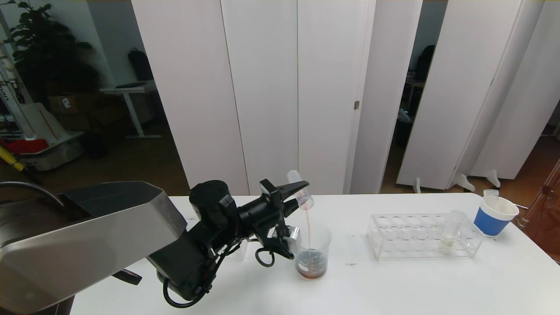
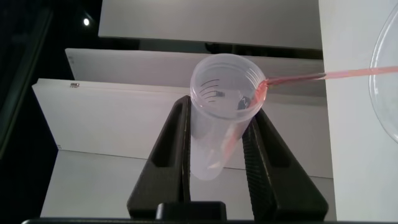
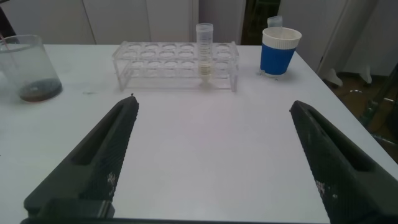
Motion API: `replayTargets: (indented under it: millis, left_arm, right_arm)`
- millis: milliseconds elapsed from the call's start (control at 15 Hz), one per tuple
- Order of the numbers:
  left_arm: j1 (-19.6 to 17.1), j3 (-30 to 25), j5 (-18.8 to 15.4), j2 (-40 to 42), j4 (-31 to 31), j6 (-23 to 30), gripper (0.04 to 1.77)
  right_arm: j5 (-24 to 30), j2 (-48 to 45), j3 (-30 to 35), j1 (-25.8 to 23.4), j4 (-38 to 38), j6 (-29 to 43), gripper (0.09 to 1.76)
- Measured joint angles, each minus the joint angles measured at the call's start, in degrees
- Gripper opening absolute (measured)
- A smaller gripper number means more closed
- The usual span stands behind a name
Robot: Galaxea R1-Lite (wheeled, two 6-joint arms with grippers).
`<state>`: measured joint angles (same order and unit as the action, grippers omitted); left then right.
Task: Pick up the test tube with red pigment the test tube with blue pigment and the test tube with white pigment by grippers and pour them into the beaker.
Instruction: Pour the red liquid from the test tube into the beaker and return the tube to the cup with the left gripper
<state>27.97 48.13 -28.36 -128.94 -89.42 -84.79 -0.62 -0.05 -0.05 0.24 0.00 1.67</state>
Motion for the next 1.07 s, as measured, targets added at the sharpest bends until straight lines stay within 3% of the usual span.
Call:
replayTargets:
  millis: [667,1067]
  left_arm:
    - [-0.3,-0.4,-0.7,0.7,0.0,0.0,0.58]
    - [-0.8,-1.7,0.6,2.9,0.0,0.9,0.58]
  right_arm:
    - [0.0,0.0,0.0,0.0,0.0,0.0,1.75]
    - [0.0,0.0,0.0,0.0,0.0,0.0,1.75]
